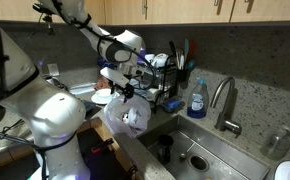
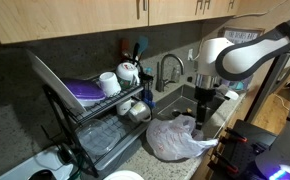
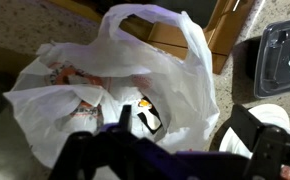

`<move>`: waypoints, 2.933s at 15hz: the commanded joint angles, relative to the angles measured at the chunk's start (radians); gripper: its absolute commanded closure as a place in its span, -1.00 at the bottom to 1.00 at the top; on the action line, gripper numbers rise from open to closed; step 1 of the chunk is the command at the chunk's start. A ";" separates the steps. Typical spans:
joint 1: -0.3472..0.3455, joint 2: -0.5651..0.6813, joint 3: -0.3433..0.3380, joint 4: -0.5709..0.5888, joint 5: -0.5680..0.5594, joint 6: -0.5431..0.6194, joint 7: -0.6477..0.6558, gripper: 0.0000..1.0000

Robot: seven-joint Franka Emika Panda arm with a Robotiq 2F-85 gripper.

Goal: Take the white object from the white plastic and put it on the black bowl

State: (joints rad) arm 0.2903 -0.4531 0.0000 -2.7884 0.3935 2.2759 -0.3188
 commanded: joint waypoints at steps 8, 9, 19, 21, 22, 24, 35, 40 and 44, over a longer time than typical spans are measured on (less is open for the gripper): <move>-0.016 0.181 -0.013 0.003 0.293 0.101 -0.212 -0.13; -0.027 0.178 -0.016 0.003 0.307 0.101 -0.230 0.01; -0.101 0.185 -0.051 0.010 0.442 0.064 -0.419 -0.11; -0.113 0.189 -0.046 0.010 0.441 0.070 -0.428 -0.39; -0.115 0.197 -0.046 0.010 0.442 0.065 -0.429 -0.13; -0.110 0.222 -0.042 0.009 0.452 0.059 -0.452 0.09; -0.091 0.462 0.101 0.003 0.659 0.062 -0.662 0.52; -0.074 0.570 0.190 0.027 0.721 0.085 -0.708 0.87; -0.077 0.606 0.207 0.042 0.699 0.152 -0.682 0.78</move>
State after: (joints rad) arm 0.2157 0.1308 0.1974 -2.7630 1.0860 2.3748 -1.0016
